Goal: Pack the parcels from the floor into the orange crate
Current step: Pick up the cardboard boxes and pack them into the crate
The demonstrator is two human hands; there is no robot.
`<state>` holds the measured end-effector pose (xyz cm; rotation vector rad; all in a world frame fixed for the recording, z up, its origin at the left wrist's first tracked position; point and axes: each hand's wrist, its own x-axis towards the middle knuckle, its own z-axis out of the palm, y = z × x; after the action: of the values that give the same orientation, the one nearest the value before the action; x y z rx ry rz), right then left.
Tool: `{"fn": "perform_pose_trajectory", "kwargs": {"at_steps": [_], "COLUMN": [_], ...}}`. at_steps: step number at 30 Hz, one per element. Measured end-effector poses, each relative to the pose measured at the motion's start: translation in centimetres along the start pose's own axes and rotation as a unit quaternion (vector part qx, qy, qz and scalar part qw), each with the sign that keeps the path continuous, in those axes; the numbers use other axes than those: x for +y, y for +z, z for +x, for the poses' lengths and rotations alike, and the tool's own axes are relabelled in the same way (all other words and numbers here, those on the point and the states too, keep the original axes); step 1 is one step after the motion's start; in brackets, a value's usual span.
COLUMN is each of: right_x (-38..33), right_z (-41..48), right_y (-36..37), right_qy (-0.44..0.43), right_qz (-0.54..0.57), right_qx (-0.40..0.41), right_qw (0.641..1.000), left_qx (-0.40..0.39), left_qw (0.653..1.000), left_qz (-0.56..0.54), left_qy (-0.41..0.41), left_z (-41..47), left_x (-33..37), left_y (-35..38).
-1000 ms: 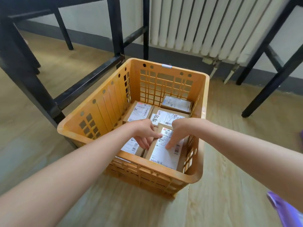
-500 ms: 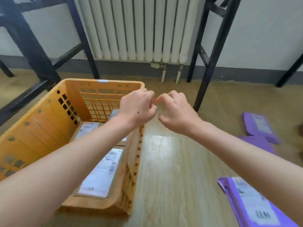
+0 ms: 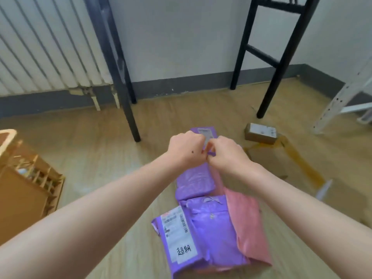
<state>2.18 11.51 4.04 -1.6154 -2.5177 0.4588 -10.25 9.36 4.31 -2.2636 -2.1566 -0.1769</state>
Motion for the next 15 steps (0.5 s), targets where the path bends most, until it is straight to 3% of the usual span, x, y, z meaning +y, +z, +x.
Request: {"fn": "perform_pose_trajectory", "kwargs": {"at_steps": [5,11,15], "right_x": [7.0,12.4,14.5], "right_z": [-0.7,1.5,3.9], "right_y": [-0.8,0.7,2.3], "right_qy": [0.077,0.124,0.155], "right_qz": [0.03,0.016,0.01], "right_qx": [-0.033,-0.03,-0.039], "right_qw": [0.996,0.992,0.987], "left_qx": [-0.086,-0.09,-0.093], "left_qw": [0.994,0.988,0.989], "left_qz": [0.027,0.026,0.016], "left_qy": [0.058,0.122,0.115], "left_z": [4.0,9.2,12.1], "left_x": [6.9,10.6,10.4], "left_y": [2.4,6.2,9.8]}}
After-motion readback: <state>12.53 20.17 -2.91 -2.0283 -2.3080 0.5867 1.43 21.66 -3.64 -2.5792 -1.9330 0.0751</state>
